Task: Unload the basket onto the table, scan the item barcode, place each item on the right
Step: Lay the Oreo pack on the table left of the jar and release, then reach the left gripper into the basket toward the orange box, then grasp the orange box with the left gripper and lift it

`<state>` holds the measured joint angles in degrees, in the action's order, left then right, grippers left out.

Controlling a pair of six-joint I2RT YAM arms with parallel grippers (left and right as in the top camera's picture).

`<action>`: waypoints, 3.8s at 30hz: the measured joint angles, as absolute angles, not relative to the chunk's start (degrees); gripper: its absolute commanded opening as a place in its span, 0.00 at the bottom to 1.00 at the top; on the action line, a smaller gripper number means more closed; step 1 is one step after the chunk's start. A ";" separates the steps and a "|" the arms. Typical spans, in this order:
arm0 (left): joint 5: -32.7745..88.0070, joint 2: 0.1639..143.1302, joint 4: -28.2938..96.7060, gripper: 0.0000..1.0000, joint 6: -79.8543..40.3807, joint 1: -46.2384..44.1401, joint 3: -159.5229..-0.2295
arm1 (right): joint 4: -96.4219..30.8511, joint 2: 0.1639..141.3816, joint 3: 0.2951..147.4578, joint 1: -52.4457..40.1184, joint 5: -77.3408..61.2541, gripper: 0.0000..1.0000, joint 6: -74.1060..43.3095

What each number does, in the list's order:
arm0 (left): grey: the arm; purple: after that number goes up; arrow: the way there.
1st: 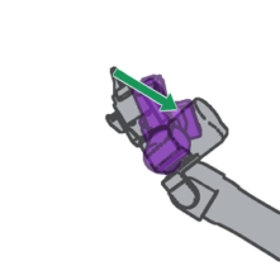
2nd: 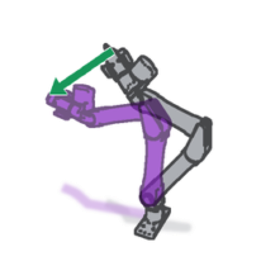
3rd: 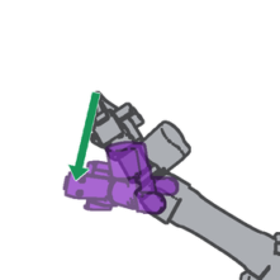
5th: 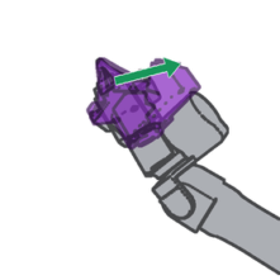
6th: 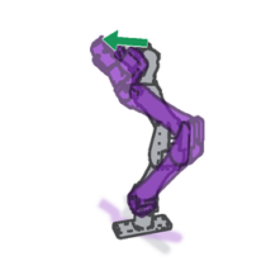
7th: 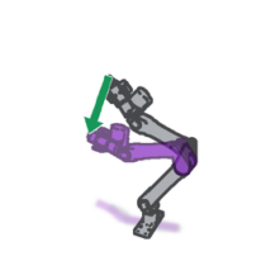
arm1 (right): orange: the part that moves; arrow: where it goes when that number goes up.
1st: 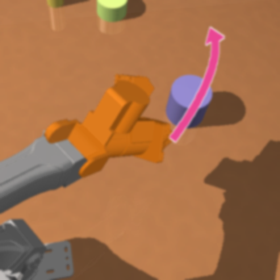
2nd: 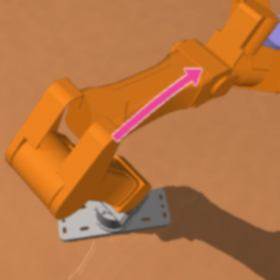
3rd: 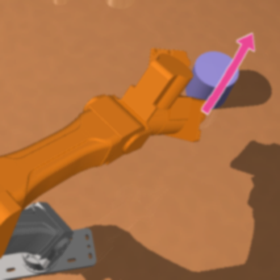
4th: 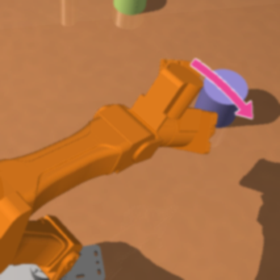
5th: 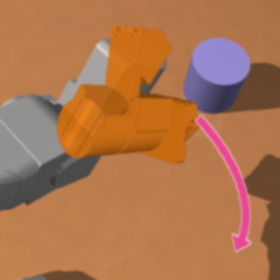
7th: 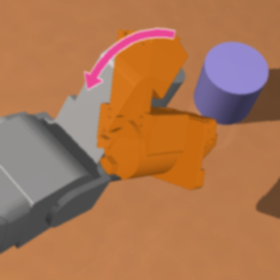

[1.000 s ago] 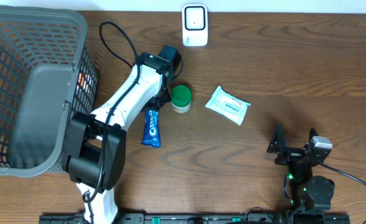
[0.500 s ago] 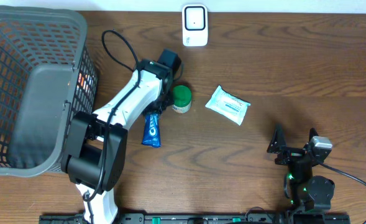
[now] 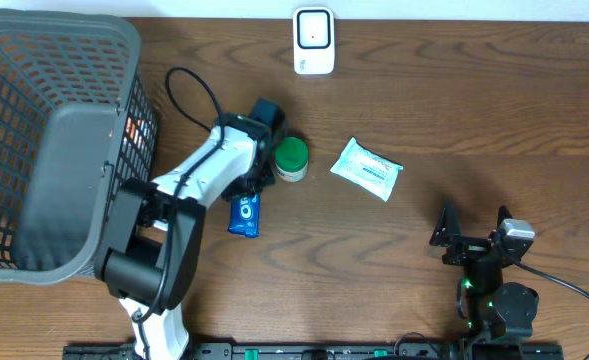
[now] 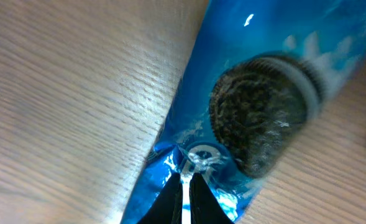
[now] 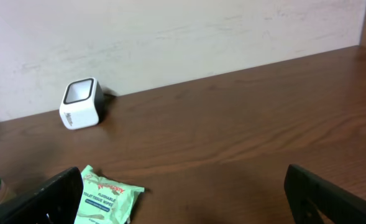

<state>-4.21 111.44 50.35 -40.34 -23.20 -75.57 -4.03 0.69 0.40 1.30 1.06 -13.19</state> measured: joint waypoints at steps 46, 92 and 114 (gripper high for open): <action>3.16 101.21 57.01 0.98 -29.36 21.15 -96.07 | -4.03 0.69 0.40 1.30 1.06 0.99 -13.19; 10.17 122.63 52.90 0.30 -33.78 17.02 -96.05 | -4.03 0.69 0.40 1.30 1.06 0.99 -13.19; 6.07 74.39 56.77 0.30 -34.74 4.36 -95.79 | -4.03 0.69 0.40 1.30 1.06 0.99 -13.19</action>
<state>6.07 74.39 56.77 -34.74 4.36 -95.79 -4.03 0.69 0.40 1.30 1.06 -13.19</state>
